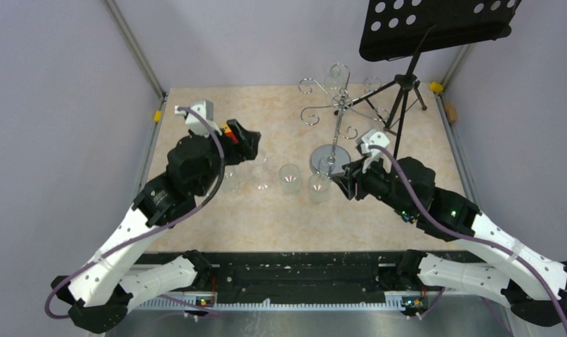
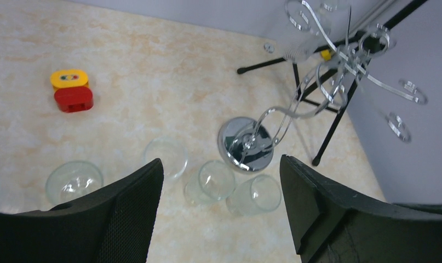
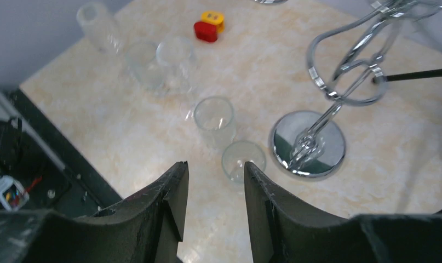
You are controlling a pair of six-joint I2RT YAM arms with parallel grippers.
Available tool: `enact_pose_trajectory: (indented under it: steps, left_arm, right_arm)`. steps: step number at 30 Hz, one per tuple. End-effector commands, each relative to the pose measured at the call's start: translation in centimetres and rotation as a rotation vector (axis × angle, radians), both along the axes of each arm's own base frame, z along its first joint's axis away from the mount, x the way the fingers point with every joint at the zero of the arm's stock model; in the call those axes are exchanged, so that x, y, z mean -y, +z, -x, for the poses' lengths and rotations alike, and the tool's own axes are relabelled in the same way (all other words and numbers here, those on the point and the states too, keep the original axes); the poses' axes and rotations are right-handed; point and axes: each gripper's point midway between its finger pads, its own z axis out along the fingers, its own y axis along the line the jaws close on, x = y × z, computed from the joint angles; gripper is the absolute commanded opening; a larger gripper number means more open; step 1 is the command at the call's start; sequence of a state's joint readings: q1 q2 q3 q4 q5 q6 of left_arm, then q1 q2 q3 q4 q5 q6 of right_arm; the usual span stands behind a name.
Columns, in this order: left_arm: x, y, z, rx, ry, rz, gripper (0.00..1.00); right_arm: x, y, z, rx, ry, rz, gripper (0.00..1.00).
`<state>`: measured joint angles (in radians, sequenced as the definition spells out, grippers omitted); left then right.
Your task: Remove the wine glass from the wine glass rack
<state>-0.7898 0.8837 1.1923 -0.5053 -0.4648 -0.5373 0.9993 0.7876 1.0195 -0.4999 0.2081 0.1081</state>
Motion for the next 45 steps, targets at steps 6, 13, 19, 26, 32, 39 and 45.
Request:
enact_pose_trajectory:
  steps: [6, 13, 19, 26, 32, 39, 45]
  left_arm:
    - [5.1, 8.7, -7.6, 0.104, -0.264, 0.237, 0.81]
    - [8.0, 10.4, -16.1, 0.043, -0.432, 0.323, 0.79]
    - [11.3, 11.4, -21.6, -0.007, -0.606, 0.450, 0.71]
    - [13.7, 8.2, -24.6, -0.034, -0.695, 0.516, 0.71]
    - [16.7, 5.7, -24.3, -0.051, -0.828, 0.546, 0.71]
    - [19.5, 4.3, -24.0, -0.102, -0.900, 0.634, 0.67]
    - [20.4, 2.5, -24.2, -0.166, -0.895, 0.643, 0.60]
  right_arm:
    - [5.7, 8.3, -1.9, -0.004, -0.373, -0.274, 0.46]
    - [6.1, 8.5, -0.9, -0.009, -0.340, -0.333, 0.47]
    - [6.3, 8.0, -0.6, -0.032, -0.345, -0.334, 0.47]
    - [6.4, 7.2, -0.5, -0.053, -0.345, -0.333, 0.47]
    - [6.0, 6.6, -0.5, -0.065, -0.342, -0.323, 0.47]
    - [5.5, 5.7, -0.5, -0.092, -0.338, -0.322, 0.47]
    - [5.4, 5.4, -0.5, -0.098, -0.339, -0.322, 0.47]
